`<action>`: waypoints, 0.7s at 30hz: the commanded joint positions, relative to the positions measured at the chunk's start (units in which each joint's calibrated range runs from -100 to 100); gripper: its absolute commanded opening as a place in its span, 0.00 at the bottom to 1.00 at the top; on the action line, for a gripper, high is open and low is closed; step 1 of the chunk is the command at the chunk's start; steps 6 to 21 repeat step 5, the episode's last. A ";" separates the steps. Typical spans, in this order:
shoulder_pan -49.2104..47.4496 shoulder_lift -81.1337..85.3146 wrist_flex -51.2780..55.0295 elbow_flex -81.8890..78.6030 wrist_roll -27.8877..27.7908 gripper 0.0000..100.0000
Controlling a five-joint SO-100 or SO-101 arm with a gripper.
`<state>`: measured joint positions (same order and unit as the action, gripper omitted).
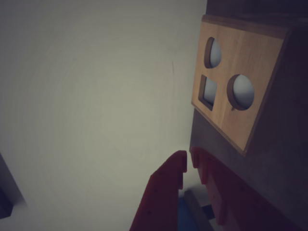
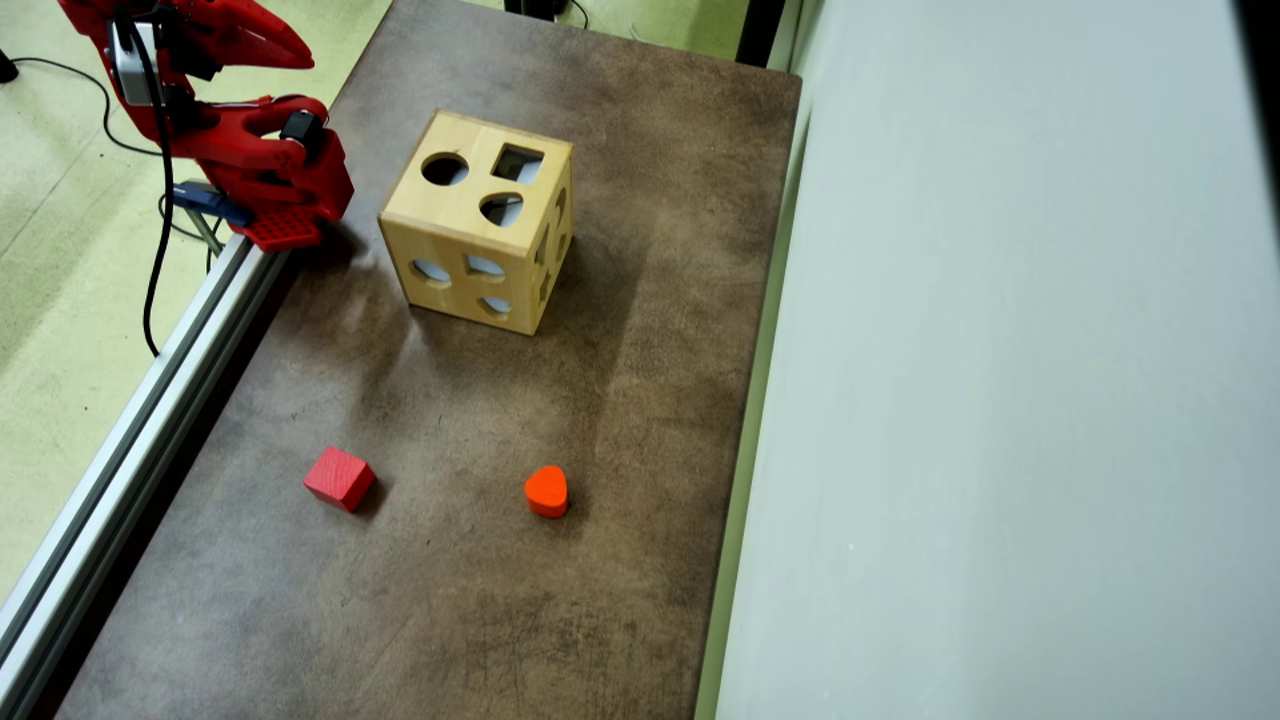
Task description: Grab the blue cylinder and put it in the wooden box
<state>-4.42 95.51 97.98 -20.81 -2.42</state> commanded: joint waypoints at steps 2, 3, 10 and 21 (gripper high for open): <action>0.11 -0.26 -0.23 -0.03 0.00 0.02; 0.11 -0.26 -0.23 -0.03 0.00 0.02; 0.11 -0.26 -0.23 -0.03 0.00 0.02; 0.11 -0.26 -0.23 -0.03 0.00 0.02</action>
